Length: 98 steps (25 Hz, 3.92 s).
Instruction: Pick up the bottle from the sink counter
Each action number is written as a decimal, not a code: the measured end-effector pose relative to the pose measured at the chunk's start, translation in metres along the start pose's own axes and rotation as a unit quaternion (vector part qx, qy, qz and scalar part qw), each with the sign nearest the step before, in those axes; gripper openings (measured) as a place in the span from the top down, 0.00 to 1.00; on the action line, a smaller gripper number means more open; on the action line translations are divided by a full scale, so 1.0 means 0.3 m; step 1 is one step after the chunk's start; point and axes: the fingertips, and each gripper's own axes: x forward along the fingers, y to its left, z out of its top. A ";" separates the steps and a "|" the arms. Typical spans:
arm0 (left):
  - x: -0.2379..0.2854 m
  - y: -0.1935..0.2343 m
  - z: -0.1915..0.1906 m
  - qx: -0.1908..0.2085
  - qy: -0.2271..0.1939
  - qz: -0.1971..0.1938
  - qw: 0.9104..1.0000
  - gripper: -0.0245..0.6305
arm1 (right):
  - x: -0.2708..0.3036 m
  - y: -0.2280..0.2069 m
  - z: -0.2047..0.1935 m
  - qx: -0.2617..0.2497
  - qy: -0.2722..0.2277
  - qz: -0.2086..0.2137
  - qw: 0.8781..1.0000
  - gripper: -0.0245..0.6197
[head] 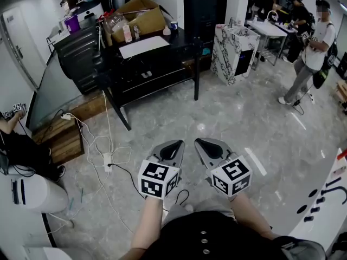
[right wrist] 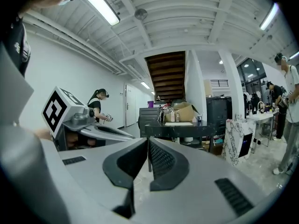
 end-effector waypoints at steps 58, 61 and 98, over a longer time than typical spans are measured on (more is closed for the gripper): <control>0.907 0.795 0.170 -0.043 0.041 0.033 0.998 0.94 | 0.926 -0.815 0.088 0.054 -0.005 0.019 0.998 0.61; 0.973 0.863 0.196 -0.040 0.039 0.025 0.998 0.94 | 0.989 -0.875 0.103 0.050 -0.003 0.007 0.999 0.59; 1.409 1.622 0.364 -0.041 0.046 -0.041 0.997 0.94 | 1.831 -1.201 0.224 0.046 0.016 -0.045 0.998 0.56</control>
